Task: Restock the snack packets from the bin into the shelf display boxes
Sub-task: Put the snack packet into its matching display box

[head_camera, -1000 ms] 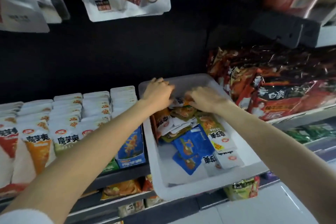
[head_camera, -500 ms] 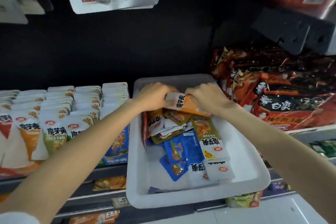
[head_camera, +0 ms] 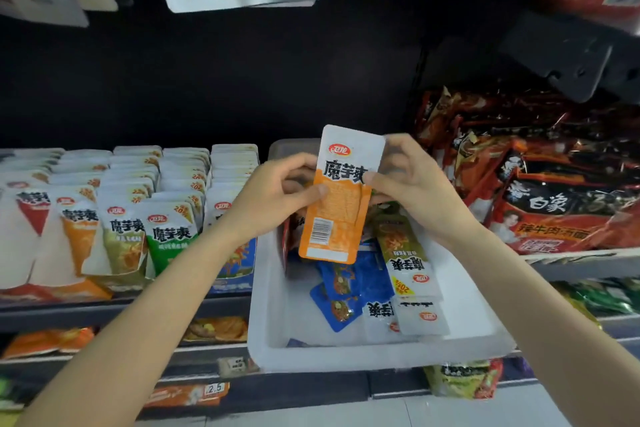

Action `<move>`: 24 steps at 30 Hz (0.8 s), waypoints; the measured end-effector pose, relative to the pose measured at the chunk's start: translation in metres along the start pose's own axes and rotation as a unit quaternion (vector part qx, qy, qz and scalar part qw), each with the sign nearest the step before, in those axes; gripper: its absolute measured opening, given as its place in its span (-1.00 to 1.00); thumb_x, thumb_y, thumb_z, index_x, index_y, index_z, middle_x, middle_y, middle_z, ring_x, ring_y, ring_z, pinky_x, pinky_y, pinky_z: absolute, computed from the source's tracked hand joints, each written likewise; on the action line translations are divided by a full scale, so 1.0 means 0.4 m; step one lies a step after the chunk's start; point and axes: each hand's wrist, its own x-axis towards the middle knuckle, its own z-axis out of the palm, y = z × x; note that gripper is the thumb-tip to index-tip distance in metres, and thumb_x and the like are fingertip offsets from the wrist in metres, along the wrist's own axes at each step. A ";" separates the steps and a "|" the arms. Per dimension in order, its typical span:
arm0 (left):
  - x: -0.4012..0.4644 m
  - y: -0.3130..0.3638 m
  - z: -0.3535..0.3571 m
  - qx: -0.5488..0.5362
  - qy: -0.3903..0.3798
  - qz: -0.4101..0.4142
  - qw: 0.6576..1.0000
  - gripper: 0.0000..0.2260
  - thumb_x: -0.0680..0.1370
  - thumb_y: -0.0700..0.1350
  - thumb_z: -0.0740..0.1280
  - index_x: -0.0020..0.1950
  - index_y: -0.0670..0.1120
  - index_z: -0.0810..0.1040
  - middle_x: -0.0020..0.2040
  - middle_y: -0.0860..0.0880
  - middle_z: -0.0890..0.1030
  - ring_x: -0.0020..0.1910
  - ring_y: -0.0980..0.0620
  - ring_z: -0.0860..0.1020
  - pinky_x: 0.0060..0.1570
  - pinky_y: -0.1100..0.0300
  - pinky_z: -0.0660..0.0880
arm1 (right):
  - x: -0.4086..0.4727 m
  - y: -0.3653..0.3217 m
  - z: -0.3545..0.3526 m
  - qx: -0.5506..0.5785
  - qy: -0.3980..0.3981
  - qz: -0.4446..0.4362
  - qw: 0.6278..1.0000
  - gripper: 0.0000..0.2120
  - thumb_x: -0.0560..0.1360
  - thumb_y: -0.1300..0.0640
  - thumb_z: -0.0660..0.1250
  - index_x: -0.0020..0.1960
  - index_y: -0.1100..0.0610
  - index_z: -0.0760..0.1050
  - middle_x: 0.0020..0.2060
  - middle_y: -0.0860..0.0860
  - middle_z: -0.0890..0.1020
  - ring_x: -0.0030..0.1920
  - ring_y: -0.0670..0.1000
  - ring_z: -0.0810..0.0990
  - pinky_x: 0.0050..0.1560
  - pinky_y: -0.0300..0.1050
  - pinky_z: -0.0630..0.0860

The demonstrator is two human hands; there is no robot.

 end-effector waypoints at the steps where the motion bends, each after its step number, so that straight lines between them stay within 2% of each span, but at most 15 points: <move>1: -0.013 0.005 -0.004 -0.002 0.004 0.008 1.000 -0.79 0.53 -0.22 0.36 0.11 0.03 0.53 -0.13 0.19 0.65 -0.18 0.11 0.64 -0.29 0.21 0.58 | -0.005 -0.014 0.003 -0.011 -0.011 -0.025 1.000 -0.70 0.51 0.19 0.36 0.21 0.09 0.41 -0.02 0.03 0.64 -0.08 0.01 0.65 -0.20 -0.11 0.59; 3: -0.036 0.011 -0.009 -0.041 0.016 0.005 0.999 -0.76 0.53 -0.23 0.34 0.16 0.01 0.51 -0.16 0.18 0.65 -0.15 0.16 0.63 -0.26 0.31 0.53 | -0.015 -0.042 0.014 0.020 -0.062 -0.068 0.996 -0.74 0.54 0.12 0.31 0.21 0.07 0.44 -0.01 0.03 0.64 -0.12 0.01 0.64 -0.27 -0.15 0.56; 5: -0.054 0.021 -0.008 -0.130 0.017 -0.027 0.991 -0.71 0.51 -0.20 0.31 0.22 0.00 0.49 -0.14 0.12 0.67 -0.09 0.15 0.63 -0.15 0.32 0.52 | -0.019 -0.058 0.025 0.041 -0.106 -0.109 0.988 -0.69 0.55 0.13 0.27 0.28 0.06 0.42 0.04 0.04 0.62 -0.05 0.02 0.63 -0.22 -0.11 0.57; 8: -0.077 0.028 -0.001 -0.187 -0.031 -0.060 0.980 -0.68 0.50 -0.16 0.28 0.25 0.03 0.48 -0.08 0.07 0.67 -0.05 0.10 0.62 -0.08 0.26 0.52 | 0.001 -0.064 0.032 -0.066 -0.120 -0.178 0.974 -0.51 0.51 0.19 0.35 0.40 0.03 0.30 0.19 0.03 0.48 0.18 -0.02 0.53 0.07 -0.06 0.54; 9: -0.085 0.029 0.003 -0.181 -0.041 -0.064 0.981 -0.69 0.52 -0.18 0.27 0.24 0.04 0.49 -0.08 0.06 0.66 -0.06 0.09 0.62 -0.08 0.25 0.52 | 0.007 -0.069 0.032 -0.097 -0.129 -0.193 0.968 -0.50 0.50 0.18 0.38 0.38 0.00 0.31 0.24 0.02 0.44 0.25 -0.02 0.48 0.17 -0.03 0.51; 11: -0.097 0.030 0.005 -0.170 -0.048 -0.068 0.982 -0.72 0.54 -0.21 0.28 0.20 0.08 0.52 -0.03 0.02 0.65 -0.07 0.07 0.62 -0.08 0.22 0.55 | 0.019 -0.079 0.028 -0.136 -0.158 -0.212 0.955 -0.64 0.47 0.12 0.41 0.22 -0.04 0.40 0.25 0.00 0.44 0.30 -0.03 0.44 0.25 -0.02 0.46; 13: -0.110 0.033 0.001 -0.188 -0.038 -0.085 0.978 -0.77 0.51 -0.12 0.29 0.12 0.10 0.57 0.01 0.01 0.67 -0.05 0.06 0.63 -0.09 0.23 0.57 | 0.022 -0.100 0.027 -0.149 -0.175 -0.192 0.954 -0.79 0.46 0.11 0.42 0.02 -0.03 0.44 0.04 -0.08 0.55 0.09 -0.12 0.55 0.07 -0.18 0.51; 15: -0.126 0.043 -0.021 -0.212 -0.003 -0.113 0.971 -0.78 0.48 0.03 0.23 0.05 0.11 0.60 -0.04 0.07 0.69 -0.05 0.10 0.64 -0.12 0.28 0.56 | 0.026 -0.120 0.034 -0.155 -0.173 -0.179 0.956 -0.85 0.44 0.11 0.41 -0.07 0.02 0.44 -0.17 -0.15 0.57 -0.14 -0.17 0.58 -0.15 -0.29 0.50; 18: -0.162 0.044 -0.066 -0.176 0.019 -0.110 0.978 -0.69 0.48 0.15 0.18 0.11 0.12 0.58 0.03 0.08 0.67 0.04 0.12 0.62 -0.01 0.24 0.55 | 0.044 -0.138 0.069 -0.205 -0.172 -0.210 0.940 -0.83 0.43 0.12 0.44 -0.05 0.11 0.49 -0.16 -0.10 0.63 -0.15 -0.15 0.63 -0.18 -0.28 0.54; 20: -0.198 0.050 -0.092 -0.136 0.031 -0.103 0.985 -0.72 0.46 0.05 0.28 0.16 0.12 0.53 0.03 0.09 0.67 0.04 0.14 0.61 -0.04 0.25 0.55 | 0.058 -0.151 0.109 -0.223 -0.177 -0.226 0.931 -0.83 0.43 0.13 0.45 -0.05 0.11 0.50 -0.16 -0.11 0.65 -0.14 -0.17 0.64 -0.18 -0.29 0.55; 22: -0.234 0.044 -0.120 -0.089 0.084 -0.097 0.988 -0.72 0.48 -0.11 0.38 0.13 0.17 0.51 -0.05 0.15 0.67 -0.05 0.18 0.63 -0.12 0.28 0.56 | 0.069 -0.163 0.165 -0.234 -0.178 -0.242 0.925 -0.83 0.43 0.12 0.46 -0.05 0.09 0.50 -0.18 -0.12 0.66 -0.14 -0.18 0.64 -0.16 -0.28 0.55; 24: -0.273 0.032 -0.152 -0.040 0.149 -0.080 0.985 -0.68 0.50 -0.22 0.38 0.08 0.19 0.49 -0.08 0.12 0.66 -0.15 0.15 0.64 -0.14 0.20 0.59 | 0.077 -0.175 0.233 -0.239 -0.182 -0.263 0.917 -0.82 0.42 0.10 0.47 -0.04 0.09 0.52 -0.17 -0.10 0.66 -0.13 -0.16 0.64 -0.13 -0.22 0.54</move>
